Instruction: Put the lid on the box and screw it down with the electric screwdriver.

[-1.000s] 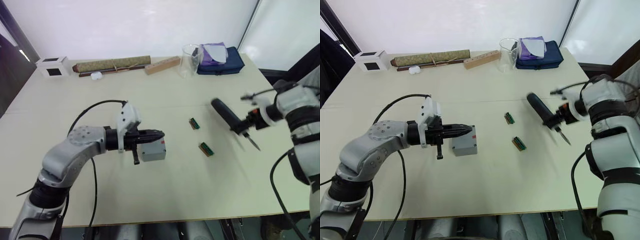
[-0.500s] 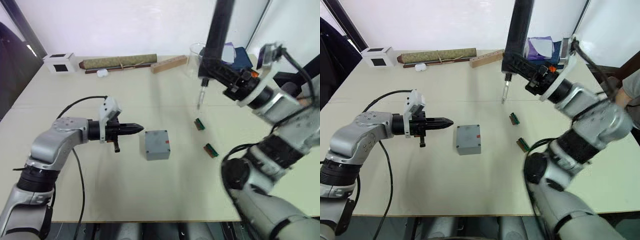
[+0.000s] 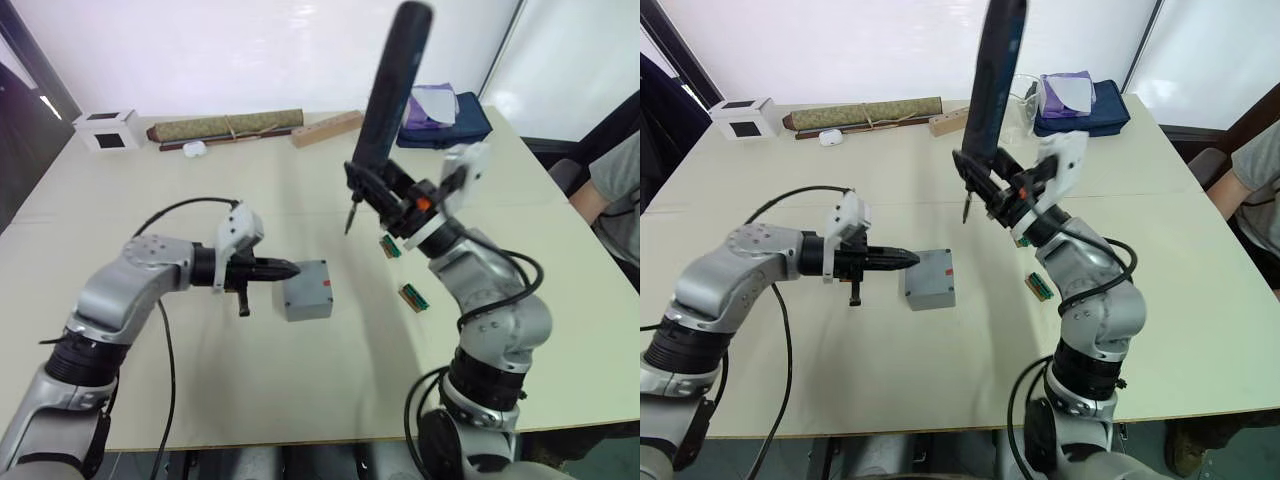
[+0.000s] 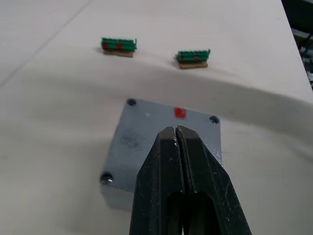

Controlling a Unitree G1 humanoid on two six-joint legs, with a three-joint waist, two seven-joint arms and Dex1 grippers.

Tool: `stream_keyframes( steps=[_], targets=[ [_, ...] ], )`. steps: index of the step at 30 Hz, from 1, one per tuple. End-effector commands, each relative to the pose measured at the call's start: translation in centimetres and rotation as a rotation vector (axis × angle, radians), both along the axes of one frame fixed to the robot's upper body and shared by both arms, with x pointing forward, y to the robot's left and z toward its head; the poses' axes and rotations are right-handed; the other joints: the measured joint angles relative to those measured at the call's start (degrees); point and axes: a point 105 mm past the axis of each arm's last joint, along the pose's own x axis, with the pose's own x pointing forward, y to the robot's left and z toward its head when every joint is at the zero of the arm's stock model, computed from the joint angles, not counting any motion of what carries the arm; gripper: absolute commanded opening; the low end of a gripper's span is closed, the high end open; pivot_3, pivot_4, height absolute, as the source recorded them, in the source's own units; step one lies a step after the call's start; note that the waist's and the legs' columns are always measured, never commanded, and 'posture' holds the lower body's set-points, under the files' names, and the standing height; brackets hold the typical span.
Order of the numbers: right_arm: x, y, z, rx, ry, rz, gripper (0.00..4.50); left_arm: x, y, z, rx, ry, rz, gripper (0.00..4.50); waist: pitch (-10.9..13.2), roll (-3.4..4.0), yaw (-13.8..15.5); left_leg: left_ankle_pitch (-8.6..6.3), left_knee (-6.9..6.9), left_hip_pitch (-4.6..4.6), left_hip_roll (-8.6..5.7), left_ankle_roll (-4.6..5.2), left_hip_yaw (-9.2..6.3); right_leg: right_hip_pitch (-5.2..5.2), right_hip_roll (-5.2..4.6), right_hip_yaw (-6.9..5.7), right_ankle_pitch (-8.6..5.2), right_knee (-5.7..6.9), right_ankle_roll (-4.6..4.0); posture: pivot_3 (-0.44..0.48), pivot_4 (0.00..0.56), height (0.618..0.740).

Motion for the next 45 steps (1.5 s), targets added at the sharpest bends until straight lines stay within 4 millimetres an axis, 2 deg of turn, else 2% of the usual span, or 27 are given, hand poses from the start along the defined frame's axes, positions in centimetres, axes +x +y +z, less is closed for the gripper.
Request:
stream_keyframes(
  steps=[1, 4, 7, 12, 21, 30, 41, 42, 45],
  targets=[
    [-1.2, 1.7, 1.4, -0.017, -0.173, 0.019, 2.14, -0.2, -0.1, 0.2, 0.034, -0.049, -0.015, 0.0, 0.0, 0.0, -0.08, 0.01, 0.0, 0.01, 0.01, -0.01, -0.01, 0.0, 0.01, 0.0, 0.0, 0.01, 0.0, 0.0, 0.15, 0.74],
    [-1.0, 2.5, 0.3, -0.021, -0.181, 0.013, 2.14, 0.1, 0.7, -1.3, 0.083, -0.039, 0.011, 0.0, 0.0, 0.0, -0.18, 0.01, 0.0, 0.08, 0.02, -0.01, 0.0, 0.0, 0.03, 0.02, -0.02, 0.05, -0.03, 0.0, 0.15, 0.74],
    [-1.0, 3.0, -0.3, -0.024, -0.191, 0.01, 2.14, 0.4, 1.1, -2.0, 0.094, -0.036, 0.031, 0.0, -0.01, -0.02, -0.1, 0.01, -0.02, 0.11, 0.03, -0.01, 0.0, 0.01, 0.03, 0.02, -0.04, 0.07, -0.06, 0.0, 0.15, 0.74],
    [-1.0, 4.0, -1.5, -0.051, -0.204, 0.02, 2.14, 0.8, 1.3, -2.3, 0.085, -0.033, 0.056, 0.0, -0.01, -0.02, 0.04, 0.01, 0.0, 0.16, 0.03, -0.01, -0.02, 0.08, 0.02, 0.01, -0.04, 0.08, -0.06, 0.0, 0.15, 0.74],
    [-0.6, 4.4, -3.4, -0.073, -0.191, 0.006, 2.14, 0.9, 1.2, -2.3, 0.089, -0.043, 0.057, 0.0, -0.01, -0.03, 0.04, 0.01, -0.01, 0.3, 0.03, -0.01, -0.01, 0.19, 0.03, 0.02, -0.04, 0.1, -0.06, 0.0, 0.15, 0.74],
    [0.0, 4.3, -4.5, -0.104, -0.196, -0.028, 2.14, 0.8, 0.9, -2.1, 0.093, -0.057, 0.046, 0.0, -0.02, -0.03, 0.03, 0.01, -0.01, 0.37, 0.03, -0.01, -0.01, 0.24, 0.03, 0.02, -0.04, 0.1, -0.07, 0.0, 0.15, 0.74],
    [0.5, 4.0, -4.8, -0.102, -0.197, -0.058, 2.14, 0.9, 0.6, -2.3, 0.096, -0.059, 0.04, 0.0, -0.03, -0.05, 0.05, 0.01, -0.01, 0.48, 0.04, -0.01, -0.01, 0.37, 0.03, 0.03, -0.04, 0.1, -0.07, 0.0, 0.15, 0.74],
    [0.5, 4.0, -5.0, -0.111, -0.191, -0.051, 2.14, 0.8, 0.6, -2.3, 0.098, -0.058, 0.038, 0.0, -0.03, -0.05, 0.05, 0.01, -0.01, 0.48, 0.04, -0.01, -0.01, 0.37, 0.03, 0.02, -0.04, 0.1, -0.07, 0.0, 0.15, 0.74],
    [-0.3, 4.7, -8.3, -0.248, -0.089, 0.053, 2.14, 0.6, 0.7, -2.6, 0.114, -0.052, 0.034, 0.0, -0.04, -0.05, 0.06, 0.01, -0.01, 0.54, 0.04, -0.01, 0.0, 0.44, 0.03, 0.03, -0.04, 0.09, -0.07, 0.0, 0.15, 0.74]
  ],
)
